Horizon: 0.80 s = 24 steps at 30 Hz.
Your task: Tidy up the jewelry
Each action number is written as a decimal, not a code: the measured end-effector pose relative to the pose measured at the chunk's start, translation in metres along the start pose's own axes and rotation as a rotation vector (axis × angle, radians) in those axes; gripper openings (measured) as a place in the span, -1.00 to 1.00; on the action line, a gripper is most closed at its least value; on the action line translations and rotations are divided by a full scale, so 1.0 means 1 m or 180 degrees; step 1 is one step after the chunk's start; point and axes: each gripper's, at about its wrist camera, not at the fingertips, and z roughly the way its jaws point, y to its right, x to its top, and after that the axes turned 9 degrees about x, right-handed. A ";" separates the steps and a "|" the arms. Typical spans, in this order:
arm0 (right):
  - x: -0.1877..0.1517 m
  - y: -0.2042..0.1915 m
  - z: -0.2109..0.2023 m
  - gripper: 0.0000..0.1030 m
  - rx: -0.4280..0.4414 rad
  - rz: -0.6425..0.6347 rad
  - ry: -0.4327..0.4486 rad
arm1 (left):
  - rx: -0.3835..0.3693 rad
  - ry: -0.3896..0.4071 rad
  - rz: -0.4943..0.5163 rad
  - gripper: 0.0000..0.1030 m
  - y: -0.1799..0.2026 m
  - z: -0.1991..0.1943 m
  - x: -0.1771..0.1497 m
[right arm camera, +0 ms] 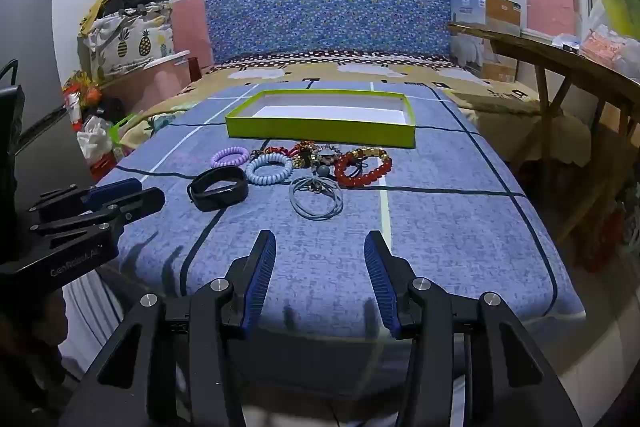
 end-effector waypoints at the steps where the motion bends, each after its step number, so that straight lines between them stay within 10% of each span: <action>1: 0.000 0.000 -0.001 -0.09 -0.0008 -0.0006 0.0025 | -0.0005 0.0034 -0.0014 -0.30 0.000 0.000 0.000; 24: 0.001 -0.002 -0.001 -0.09 -0.0023 -0.0029 -0.0010 | -0.0017 -0.0009 -0.0040 -0.30 -0.002 -0.003 -0.001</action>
